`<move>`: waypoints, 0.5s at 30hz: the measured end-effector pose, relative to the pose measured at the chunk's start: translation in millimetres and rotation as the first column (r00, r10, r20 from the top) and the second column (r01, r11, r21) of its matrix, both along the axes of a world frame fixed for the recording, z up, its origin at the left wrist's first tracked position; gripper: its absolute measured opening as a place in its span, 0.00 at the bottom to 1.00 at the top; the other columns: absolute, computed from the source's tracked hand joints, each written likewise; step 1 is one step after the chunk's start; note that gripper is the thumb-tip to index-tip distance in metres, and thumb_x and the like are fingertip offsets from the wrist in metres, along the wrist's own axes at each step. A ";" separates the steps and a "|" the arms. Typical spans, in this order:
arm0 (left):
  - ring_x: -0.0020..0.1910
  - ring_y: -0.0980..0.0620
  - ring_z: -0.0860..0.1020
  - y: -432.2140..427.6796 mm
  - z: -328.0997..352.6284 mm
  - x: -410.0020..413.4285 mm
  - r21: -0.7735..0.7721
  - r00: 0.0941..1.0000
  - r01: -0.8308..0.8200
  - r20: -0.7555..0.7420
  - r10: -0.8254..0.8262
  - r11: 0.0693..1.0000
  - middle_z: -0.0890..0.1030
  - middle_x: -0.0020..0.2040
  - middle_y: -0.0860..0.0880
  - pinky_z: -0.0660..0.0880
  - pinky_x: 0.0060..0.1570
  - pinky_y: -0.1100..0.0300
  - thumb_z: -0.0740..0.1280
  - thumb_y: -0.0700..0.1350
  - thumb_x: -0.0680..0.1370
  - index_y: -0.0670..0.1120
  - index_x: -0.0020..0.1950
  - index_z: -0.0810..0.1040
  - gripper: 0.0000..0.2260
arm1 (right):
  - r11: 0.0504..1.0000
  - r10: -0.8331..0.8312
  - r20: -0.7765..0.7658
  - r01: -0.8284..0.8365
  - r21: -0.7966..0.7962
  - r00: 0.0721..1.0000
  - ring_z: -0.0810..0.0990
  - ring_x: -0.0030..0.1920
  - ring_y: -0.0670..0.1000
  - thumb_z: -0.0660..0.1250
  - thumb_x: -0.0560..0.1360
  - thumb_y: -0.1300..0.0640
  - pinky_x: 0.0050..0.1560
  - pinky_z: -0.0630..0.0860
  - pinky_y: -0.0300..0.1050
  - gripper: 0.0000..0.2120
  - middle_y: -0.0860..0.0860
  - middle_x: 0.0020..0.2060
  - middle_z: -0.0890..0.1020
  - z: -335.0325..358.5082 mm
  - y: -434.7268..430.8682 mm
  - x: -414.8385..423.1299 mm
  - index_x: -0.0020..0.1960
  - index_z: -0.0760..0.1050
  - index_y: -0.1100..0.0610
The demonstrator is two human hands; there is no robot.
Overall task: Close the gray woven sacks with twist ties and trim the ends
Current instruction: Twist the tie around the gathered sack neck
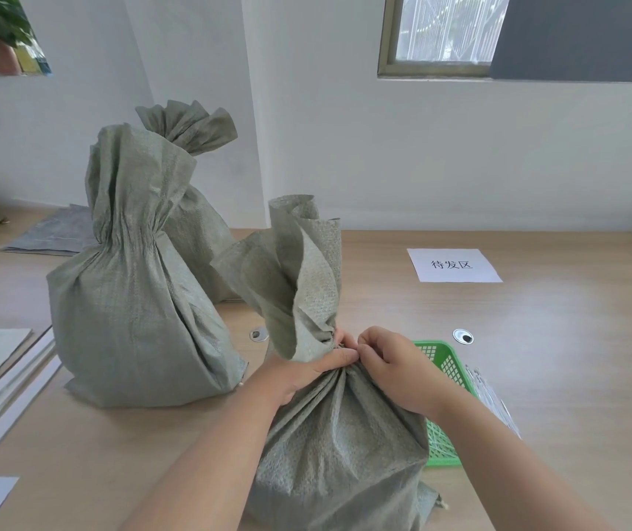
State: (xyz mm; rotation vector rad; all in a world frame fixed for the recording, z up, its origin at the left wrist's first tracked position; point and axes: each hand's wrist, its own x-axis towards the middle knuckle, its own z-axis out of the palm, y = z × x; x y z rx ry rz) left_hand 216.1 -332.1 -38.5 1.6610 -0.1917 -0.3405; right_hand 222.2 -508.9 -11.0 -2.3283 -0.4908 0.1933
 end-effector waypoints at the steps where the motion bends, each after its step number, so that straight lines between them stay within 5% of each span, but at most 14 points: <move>1: 0.49 0.51 0.76 0.5 0.4 -0.2 0.020 1.000 -0.002 0.003 0.002 1.000 0.76 0.44 0.50 0.72 0.58 0.49 0.74 0.54 0.72 0.52 0.40 0.77 0.09 | 1.000 0.009 0.001 -0.009 -0.013 1.000 0.75 0.38 0.48 0.60 0.80 0.57 0.43 0.72 0.46 0.09 0.49 0.37 0.79 1.2 0.3 -1.0 0.41 0.72 0.50; 6: 0.45 0.55 0.72 4.0 3.3 1.1 0.108 0.998 -0.022 0.062 0.015 0.994 0.73 0.41 0.53 0.69 0.52 0.54 0.71 0.52 0.69 0.55 0.35 0.75 0.06 | 1.000 -0.009 -0.042 0.008 -0.027 0.999 0.68 0.31 0.46 0.57 0.81 0.58 0.35 0.68 0.45 0.10 0.48 0.31 0.72 9.7 -4.7 -2.8 0.41 0.69 0.54; 9: 0.46 0.53 0.74 6.0 2.4 2.4 0.124 0.995 -0.039 0.095 0.027 0.991 0.76 0.42 0.53 0.73 0.55 0.47 0.72 0.51 0.67 0.55 0.35 0.77 0.05 | 0.998 -0.053 -0.143 0.056 0.018 0.988 0.70 0.22 0.49 0.55 0.81 0.58 0.25 0.69 0.41 0.10 0.49 0.28 0.72 13.9 -13.3 -3.6 0.42 0.69 0.55; 15: 0.49 0.51 0.78 6.6 4.2 2.5 0.098 0.991 -0.059 0.128 0.047 0.993 0.79 0.43 0.51 0.73 0.64 0.41 0.73 0.44 0.69 0.55 0.36 0.78 0.07 | 0.991 -0.094 0.002 0.094 0.099 0.996 0.74 0.23 0.41 0.68 0.78 0.57 0.28 0.70 0.32 0.04 0.44 0.36 0.81 15.2 -12.3 -0.9 0.45 0.79 0.50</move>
